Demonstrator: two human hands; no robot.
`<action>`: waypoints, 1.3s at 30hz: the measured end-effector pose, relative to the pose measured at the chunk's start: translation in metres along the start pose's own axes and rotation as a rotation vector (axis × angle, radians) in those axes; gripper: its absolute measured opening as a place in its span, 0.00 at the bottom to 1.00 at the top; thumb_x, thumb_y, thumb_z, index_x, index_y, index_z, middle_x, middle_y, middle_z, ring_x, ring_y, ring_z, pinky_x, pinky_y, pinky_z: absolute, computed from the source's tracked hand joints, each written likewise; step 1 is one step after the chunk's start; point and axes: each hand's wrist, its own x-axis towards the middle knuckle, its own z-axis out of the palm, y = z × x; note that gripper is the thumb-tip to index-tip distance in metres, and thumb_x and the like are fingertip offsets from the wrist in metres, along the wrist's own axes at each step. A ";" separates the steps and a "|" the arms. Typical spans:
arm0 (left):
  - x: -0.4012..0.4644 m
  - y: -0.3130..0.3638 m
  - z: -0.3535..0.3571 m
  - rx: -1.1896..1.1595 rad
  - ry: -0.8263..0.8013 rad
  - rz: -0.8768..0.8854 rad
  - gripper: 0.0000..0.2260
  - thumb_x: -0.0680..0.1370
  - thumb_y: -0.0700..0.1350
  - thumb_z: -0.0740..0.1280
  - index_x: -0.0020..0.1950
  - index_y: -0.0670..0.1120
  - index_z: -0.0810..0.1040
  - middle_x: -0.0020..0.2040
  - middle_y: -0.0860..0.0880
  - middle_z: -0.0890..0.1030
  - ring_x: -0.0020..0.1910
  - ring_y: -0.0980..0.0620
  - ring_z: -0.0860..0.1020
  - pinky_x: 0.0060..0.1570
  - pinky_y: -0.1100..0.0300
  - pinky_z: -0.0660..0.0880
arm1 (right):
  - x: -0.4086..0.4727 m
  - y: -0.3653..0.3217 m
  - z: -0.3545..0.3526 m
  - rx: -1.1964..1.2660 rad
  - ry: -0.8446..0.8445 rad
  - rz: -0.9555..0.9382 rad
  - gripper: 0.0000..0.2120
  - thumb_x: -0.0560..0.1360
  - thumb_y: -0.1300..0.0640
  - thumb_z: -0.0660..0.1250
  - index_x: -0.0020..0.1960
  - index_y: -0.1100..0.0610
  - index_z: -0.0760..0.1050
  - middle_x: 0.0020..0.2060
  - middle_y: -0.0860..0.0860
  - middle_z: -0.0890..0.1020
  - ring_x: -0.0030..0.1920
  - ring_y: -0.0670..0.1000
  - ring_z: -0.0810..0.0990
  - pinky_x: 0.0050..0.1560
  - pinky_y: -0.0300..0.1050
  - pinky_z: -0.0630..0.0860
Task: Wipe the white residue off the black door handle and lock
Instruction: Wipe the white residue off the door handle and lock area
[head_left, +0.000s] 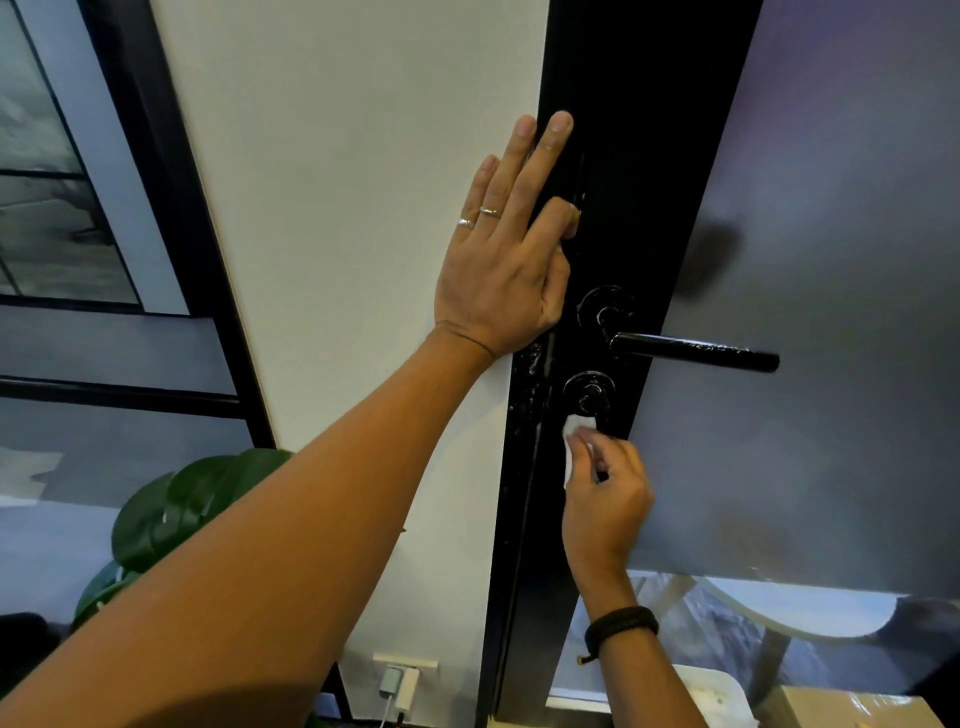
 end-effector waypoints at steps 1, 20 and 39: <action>0.000 0.000 0.000 0.001 -0.002 0.000 0.05 0.79 0.39 0.67 0.53 0.45 0.81 0.81 0.35 0.68 0.83 0.32 0.62 0.85 0.44 0.53 | 0.001 0.001 -0.005 0.010 0.036 0.048 0.04 0.79 0.63 0.73 0.54 0.58 0.85 0.47 0.51 0.83 0.46 0.49 0.84 0.46 0.34 0.81; -0.072 0.093 -0.052 -0.520 -0.089 -0.472 0.05 0.80 0.36 0.70 0.53 0.44 0.77 0.57 0.50 0.80 0.56 0.51 0.79 0.55 0.51 0.79 | 0.013 -0.099 -0.104 0.224 -0.038 0.212 0.17 0.76 0.59 0.77 0.63 0.50 0.80 0.45 0.47 0.86 0.45 0.46 0.85 0.47 0.42 0.82; -0.170 0.158 -0.101 -1.055 -0.559 -1.054 0.09 0.79 0.44 0.78 0.56 0.43 0.87 0.49 0.48 0.88 0.47 0.50 0.87 0.51 0.59 0.84 | -0.056 -0.088 -0.152 0.336 -0.320 0.565 0.08 0.80 0.56 0.71 0.53 0.44 0.84 0.45 0.37 0.88 0.51 0.39 0.85 0.46 0.32 0.82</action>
